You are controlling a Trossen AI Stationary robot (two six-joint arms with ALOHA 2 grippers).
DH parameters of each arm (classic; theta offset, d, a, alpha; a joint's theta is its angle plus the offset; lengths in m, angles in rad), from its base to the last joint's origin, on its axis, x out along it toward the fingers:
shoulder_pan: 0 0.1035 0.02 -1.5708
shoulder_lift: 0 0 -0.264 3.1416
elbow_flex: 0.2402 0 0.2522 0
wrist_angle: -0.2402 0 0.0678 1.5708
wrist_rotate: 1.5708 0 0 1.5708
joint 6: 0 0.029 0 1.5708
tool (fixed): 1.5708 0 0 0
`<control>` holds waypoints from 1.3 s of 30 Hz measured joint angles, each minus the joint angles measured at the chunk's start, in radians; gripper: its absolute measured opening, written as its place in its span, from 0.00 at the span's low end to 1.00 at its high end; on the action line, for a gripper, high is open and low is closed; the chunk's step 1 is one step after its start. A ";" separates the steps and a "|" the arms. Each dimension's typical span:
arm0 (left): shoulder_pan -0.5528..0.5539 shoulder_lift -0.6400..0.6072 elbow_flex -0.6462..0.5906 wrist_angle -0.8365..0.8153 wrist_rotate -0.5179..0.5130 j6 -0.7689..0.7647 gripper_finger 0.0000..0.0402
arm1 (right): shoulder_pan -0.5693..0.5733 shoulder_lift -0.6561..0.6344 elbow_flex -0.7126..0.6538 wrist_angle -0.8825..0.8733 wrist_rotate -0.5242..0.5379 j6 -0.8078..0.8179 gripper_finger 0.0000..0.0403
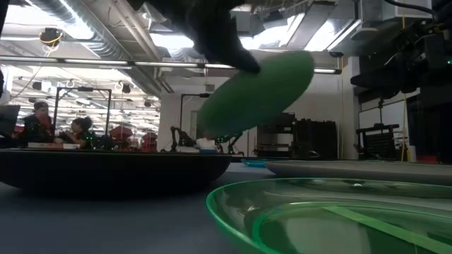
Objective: Stack plastic plates
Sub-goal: Stack the green plate on top of the gray plate
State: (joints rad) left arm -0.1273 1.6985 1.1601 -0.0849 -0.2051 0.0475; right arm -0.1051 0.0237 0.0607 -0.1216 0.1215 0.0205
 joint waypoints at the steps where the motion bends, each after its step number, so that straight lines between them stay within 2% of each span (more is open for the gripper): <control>1: -0.007 0.005 0.000 0.019 0.009 0.000 0.00 | 0.000 0.000 0.000 0.003 0.001 0.000 0.00; 10: -0.065 0.124 0.000 0.275 0.147 0.017 0.00 | 0.000 0.000 -0.002 0.019 0.006 0.000 0.00; 16: -0.094 0.178 0.001 0.371 0.183 0.015 0.00 | 0.000 0.000 -0.002 0.020 0.100 -0.001 0.00; 22: -0.099 0.217 0.001 0.422 0.214 0.016 0.00 | 0.000 0.000 -0.001 0.020 0.200 0.000 0.00; 26: -0.098 0.260 0.001 0.480 0.224 0.020 0.01 | 0.000 0.000 -0.001 0.019 0.200 0.000 0.00; 30: -0.100 0.292 0.002 0.508 0.227 0.021 0.05 | 0.000 0.000 0.000 0.018 0.200 0.000 0.00; 39: -0.098 0.293 0.002 0.505 0.225 0.014 0.13 | 0.000 0.000 0.000 0.016 0.200 0.000 0.00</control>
State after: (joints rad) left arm -0.2256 1.9911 1.1618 0.4196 0.0199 0.0611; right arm -0.1051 0.0238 0.0608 -0.1059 0.3214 0.0204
